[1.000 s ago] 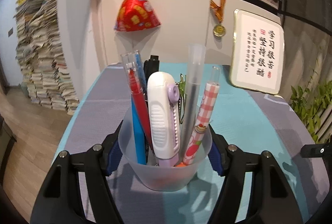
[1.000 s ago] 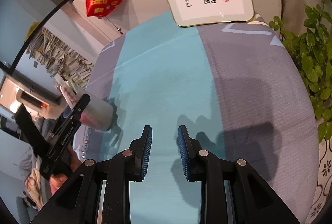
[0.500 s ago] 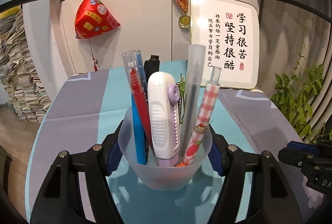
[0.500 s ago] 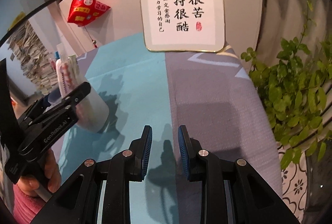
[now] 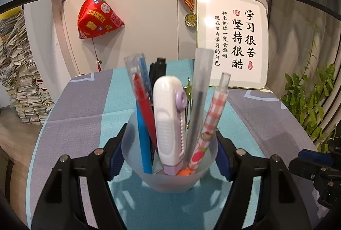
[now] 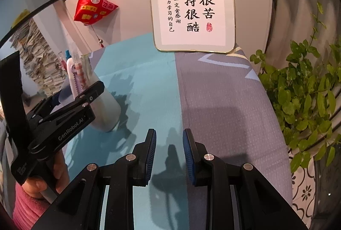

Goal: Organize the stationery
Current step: 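Open the right gripper and withdraw it from the cup, then lower the cup onto the table with the left gripper and pull back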

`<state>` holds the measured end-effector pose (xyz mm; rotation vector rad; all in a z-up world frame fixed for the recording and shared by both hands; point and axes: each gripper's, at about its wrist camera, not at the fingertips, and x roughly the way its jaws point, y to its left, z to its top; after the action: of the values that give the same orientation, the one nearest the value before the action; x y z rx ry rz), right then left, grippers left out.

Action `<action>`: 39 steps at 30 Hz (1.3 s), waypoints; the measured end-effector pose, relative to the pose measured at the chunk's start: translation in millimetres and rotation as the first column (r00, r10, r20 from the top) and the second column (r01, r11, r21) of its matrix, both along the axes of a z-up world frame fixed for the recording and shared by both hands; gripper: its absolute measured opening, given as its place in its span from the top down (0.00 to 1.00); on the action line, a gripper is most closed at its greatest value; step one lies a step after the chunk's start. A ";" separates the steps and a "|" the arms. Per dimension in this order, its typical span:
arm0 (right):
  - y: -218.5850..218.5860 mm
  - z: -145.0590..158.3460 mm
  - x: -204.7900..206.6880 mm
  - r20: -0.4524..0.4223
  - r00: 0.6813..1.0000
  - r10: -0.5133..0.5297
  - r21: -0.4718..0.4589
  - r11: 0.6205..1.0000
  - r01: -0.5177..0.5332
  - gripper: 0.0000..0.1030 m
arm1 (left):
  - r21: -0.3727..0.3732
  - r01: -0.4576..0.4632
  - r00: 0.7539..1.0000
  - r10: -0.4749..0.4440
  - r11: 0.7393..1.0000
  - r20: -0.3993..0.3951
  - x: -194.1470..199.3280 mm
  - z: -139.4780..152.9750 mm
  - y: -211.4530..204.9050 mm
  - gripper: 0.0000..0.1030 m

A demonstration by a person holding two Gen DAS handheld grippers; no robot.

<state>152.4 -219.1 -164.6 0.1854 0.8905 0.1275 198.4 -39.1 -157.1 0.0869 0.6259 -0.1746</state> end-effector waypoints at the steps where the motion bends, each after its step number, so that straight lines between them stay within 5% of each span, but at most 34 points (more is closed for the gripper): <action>1: 0.3 0.5 -1.7 0.001 1.000 0.000 -0.001 1.000 0.000 0.74 | 0.001 -0.002 1.000 0.002 1.000 0.001 -1.0 1.1 0.7 0.27; 5: 2.1 4.1 -10.5 0.005 1.000 0.000 0.002 1.000 0.000 0.74 | 0.014 -0.010 0.999 0.010 1.000 0.030 -11.2 8.5 1.8 0.18; 14: 9.5 26.1 -36.8 0.050 0.999 0.001 -0.011 1.000 -0.001 0.74 | 0.024 -0.075 0.997 0.075 0.997 -0.008 -42.9 22.1 14.7 0.17; 19: 10.8 52.9 -57.2 0.117 0.993 -0.002 -0.030 1.000 0.006 0.74 | 0.070 -0.124 0.991 0.121 0.990 0.048 -79.5 48.1 25.3 0.16; 27: 16.1 116.9 -110.4 0.282 0.959 -0.035 -0.066 0.996 0.056 0.73 | -0.005 -0.149 0.975 0.148 0.989 0.166 -153.9 110.8 41.3 0.01; 30: 22.6 134.3 -131.1 0.334 0.942 -0.024 -0.074 0.996 0.052 0.55 | -0.046 -0.137 0.969 0.143 0.990 0.199 -180.2 127.3 43.3 0.01; 39: 35.3 159.3 -180.9 0.427 0.904 -0.003 -0.091 0.995 0.046 0.53 | -0.078 -0.119 0.949 0.136 0.990 0.285 -229.1 156.9 44.3 0.01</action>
<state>-28.5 -183.8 -5.4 0.0700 0.4539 0.0951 -30.7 5.2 -0.2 0.0133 0.3317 -0.0531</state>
